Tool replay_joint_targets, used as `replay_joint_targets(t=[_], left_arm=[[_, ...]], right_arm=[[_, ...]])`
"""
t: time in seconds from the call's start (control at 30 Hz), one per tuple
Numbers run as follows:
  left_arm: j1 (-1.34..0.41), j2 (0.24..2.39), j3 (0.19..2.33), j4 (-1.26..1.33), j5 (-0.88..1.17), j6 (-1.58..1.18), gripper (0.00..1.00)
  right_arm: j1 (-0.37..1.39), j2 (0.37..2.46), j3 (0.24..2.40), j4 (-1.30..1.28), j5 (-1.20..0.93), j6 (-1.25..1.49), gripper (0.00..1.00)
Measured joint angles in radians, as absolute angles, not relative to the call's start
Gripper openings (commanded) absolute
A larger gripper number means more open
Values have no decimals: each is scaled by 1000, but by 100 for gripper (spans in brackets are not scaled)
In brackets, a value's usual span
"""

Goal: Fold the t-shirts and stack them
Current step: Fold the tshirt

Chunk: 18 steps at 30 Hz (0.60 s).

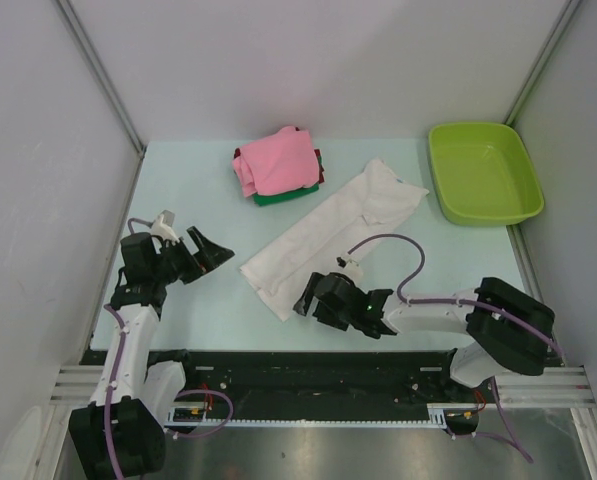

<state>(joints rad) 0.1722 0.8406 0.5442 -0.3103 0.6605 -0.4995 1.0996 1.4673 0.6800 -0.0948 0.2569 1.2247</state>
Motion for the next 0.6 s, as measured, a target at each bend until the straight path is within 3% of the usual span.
replay_joint_targets(t=[0.33,0.5,0.53,0.6], left_arm=[[172,839,544,-313,670,-497,100],[172,839,544,-313,678,-497,100],[172,839,544,-314,679,-497,100],[172,839,544,-314,682,-497,100]], right_arm=[[1100,1683,694,343,156,1367,74],[1100,1730,695,409,133,1396,55],[1100,1739,696,415,131,1402,46],[1100,1757,696,430,129,1408,37]])
